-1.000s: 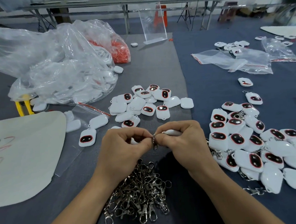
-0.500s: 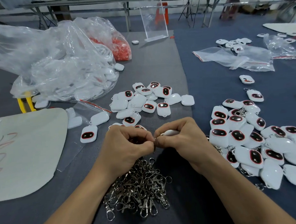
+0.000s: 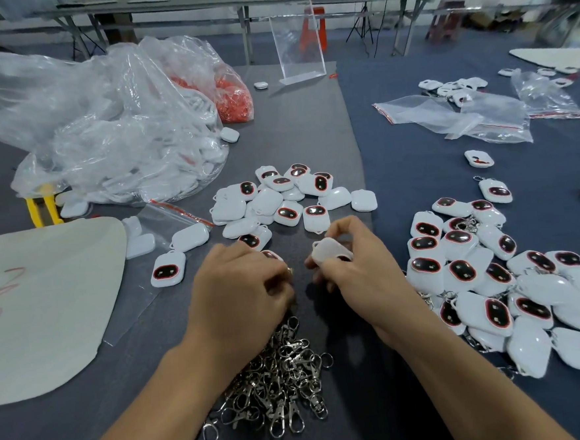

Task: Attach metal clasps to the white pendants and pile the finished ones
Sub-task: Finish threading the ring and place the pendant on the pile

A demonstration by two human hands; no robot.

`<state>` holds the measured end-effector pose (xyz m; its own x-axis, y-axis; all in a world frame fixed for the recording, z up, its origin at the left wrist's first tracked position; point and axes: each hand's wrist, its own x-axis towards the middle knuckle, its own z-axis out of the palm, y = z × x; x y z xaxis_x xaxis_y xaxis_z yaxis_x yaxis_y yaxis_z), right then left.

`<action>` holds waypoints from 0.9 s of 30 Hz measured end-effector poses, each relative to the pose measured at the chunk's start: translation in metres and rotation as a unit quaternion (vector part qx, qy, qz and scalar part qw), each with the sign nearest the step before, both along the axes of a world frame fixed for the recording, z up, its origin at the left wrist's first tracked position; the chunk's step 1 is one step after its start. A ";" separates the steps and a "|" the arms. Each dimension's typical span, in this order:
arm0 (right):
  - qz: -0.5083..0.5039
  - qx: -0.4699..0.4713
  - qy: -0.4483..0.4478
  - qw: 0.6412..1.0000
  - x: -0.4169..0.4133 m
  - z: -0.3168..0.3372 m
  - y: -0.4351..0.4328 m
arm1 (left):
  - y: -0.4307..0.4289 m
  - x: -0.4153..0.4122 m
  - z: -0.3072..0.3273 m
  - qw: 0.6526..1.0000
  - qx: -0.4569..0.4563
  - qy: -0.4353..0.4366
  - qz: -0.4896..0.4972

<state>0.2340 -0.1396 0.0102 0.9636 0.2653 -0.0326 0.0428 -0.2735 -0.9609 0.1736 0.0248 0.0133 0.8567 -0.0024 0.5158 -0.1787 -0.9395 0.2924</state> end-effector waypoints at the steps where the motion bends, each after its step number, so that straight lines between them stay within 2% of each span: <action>1: -0.006 -0.004 -0.004 1.000 0.001 0.000 -0.002 | -0.001 0.001 -0.001 0.999 0.017 0.028 -0.014; 5: -0.006 -0.041 -0.043 0.998 0.007 0.004 -0.011 | -0.003 0.003 -0.003 0.997 -0.016 0.073 -0.027; 10: 0.008 -0.022 -0.047 0.999 0.008 0.002 -0.010 | -0.002 0.005 -0.003 0.993 -0.054 0.089 -0.048; 12: 0.015 -0.035 -0.051 0.998 0.007 0.000 -0.009 | -0.004 0.004 -0.003 0.995 -0.059 0.076 0.001; 15: 0.008 -0.080 -0.066 0.995 0.007 0.000 -0.009 | 0.000 0.002 0.002 0.978 -0.138 0.006 0.157; 17: -0.001 -0.092 -0.072 0.993 0.008 0.001 -0.009 | 0.003 -0.002 0.006 0.975 -0.099 -0.050 0.191; 19: -0.013 -0.092 -0.077 0.993 0.008 0.002 -0.010 | 0.002 -0.004 0.004 0.985 0.001 -0.072 0.158; 22: -0.016 -0.087 -0.078 0.993 0.008 0.001 -0.012 | -0.007 -0.001 -0.003 0.993 0.082 -0.014 0.085; 27: -0.006 -0.093 -0.072 0.993 0.007 0.001 -0.011 | 0.000 0.006 -0.003 0.995 -0.040 0.090 0.014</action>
